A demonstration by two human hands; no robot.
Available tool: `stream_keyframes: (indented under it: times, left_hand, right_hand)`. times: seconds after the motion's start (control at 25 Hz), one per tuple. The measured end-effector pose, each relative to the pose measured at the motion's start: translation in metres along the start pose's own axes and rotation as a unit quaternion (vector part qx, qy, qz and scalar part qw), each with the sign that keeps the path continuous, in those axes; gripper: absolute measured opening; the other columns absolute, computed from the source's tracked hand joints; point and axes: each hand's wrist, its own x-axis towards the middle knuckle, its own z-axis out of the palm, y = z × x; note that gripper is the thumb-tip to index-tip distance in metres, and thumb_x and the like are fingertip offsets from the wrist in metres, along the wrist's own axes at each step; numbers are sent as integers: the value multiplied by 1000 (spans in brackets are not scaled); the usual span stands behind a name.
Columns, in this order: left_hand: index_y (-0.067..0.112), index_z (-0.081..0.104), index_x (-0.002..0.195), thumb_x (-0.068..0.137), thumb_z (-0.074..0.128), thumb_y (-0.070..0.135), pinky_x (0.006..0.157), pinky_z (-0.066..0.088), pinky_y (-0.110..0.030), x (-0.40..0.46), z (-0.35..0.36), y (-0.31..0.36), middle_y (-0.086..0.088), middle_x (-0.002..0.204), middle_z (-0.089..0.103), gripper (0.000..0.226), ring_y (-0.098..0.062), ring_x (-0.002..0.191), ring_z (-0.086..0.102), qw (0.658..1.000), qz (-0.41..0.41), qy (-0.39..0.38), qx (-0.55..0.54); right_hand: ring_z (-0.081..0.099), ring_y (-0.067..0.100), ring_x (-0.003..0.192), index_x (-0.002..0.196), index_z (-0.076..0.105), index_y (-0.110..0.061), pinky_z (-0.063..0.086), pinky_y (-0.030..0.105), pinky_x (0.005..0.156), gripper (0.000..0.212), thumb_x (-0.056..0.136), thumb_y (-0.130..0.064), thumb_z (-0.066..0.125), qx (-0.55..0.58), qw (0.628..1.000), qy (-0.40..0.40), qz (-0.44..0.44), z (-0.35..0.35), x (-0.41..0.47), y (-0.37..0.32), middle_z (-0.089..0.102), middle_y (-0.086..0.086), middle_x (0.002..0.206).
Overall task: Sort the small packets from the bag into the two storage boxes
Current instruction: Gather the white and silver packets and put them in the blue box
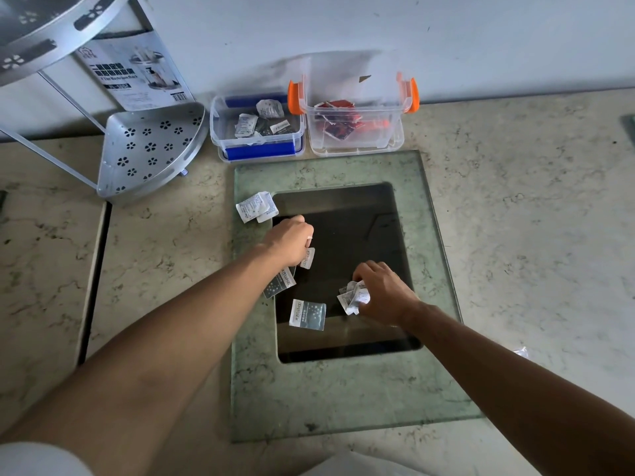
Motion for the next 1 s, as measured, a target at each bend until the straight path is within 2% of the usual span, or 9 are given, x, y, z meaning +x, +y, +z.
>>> stream_keyframes:
  times: [0.12,0.24,0.32,0.4,0.52,0.6,0.72,0.84,1.0]
  left_hand:
    - [13,62,80,85,58,1,63,40,-34,-1,-2,0,-2,96,57,14,-25,82,58,999,-1,17,-41]
    - [13,63,84,86,61,10,66,48,-38,-4,-12,-5,-1,86,64,4,-23,77,61,988,-32,54,-138]
    - [16,58,81,85,62,15,64,47,-34,-9,-21,-13,0,77,63,6,-19,69,57,967,-78,81,-229]
    - [19,52,74,84,61,15,65,47,-33,-15,-24,-21,2,72,57,15,-17,65,53,911,-152,128,-362]
    - [15,54,87,89,61,5,67,59,-42,-37,-16,-31,-4,85,56,12,-17,70,61,760,-258,154,-575]
    - [5,59,106,91,62,2,71,63,-48,-53,-4,-40,-11,96,58,16,-25,80,69,695,-301,144,-637]
    - [-2,58,90,91,58,-5,82,60,-56,-77,6,-48,-16,84,60,3,-37,78,70,595,-345,153,-710]
    - [0,50,79,87,50,-11,80,60,-57,-93,10,-51,-14,69,53,14,-32,58,69,546,-358,157,-741]
    - [4,50,76,83,56,-16,76,63,-52,-105,14,-53,-13,71,55,22,-25,61,66,567,-341,172,-730]
  right_hand:
    - [62,14,91,121,48,-19,50,20,64,56,74,-16,80,79,997,-8,4,-2,8,-9,65,1,111]
    - [64,12,94,138,43,-23,50,10,58,74,74,-11,78,227,972,4,68,-11,21,-25,62,-2,115]
    - [64,9,91,140,44,-22,49,8,56,76,74,-9,77,255,965,-11,66,-14,30,-37,63,-1,117]
    - [65,9,93,139,46,-23,51,11,61,73,75,-11,78,211,975,-63,28,-9,33,-49,65,1,120]
    - [64,18,109,139,50,-20,53,23,81,68,77,-15,78,114,986,-117,-24,14,30,-65,65,2,126]
    - [60,21,118,139,51,-18,52,30,93,68,77,-21,78,52,992,-101,-47,28,26,-71,64,3,130]
    - [53,22,122,137,53,-20,49,34,96,63,79,-30,77,-18,996,-54,-64,39,20,-75,59,3,130]
    - [47,21,118,129,59,-19,51,33,92,53,80,-29,77,-33,998,-19,-59,43,13,-78,52,2,127]
    - [52,22,114,124,59,-20,50,33,92,48,80,-26,76,-55,997,-3,-63,48,8,-87,56,2,124]
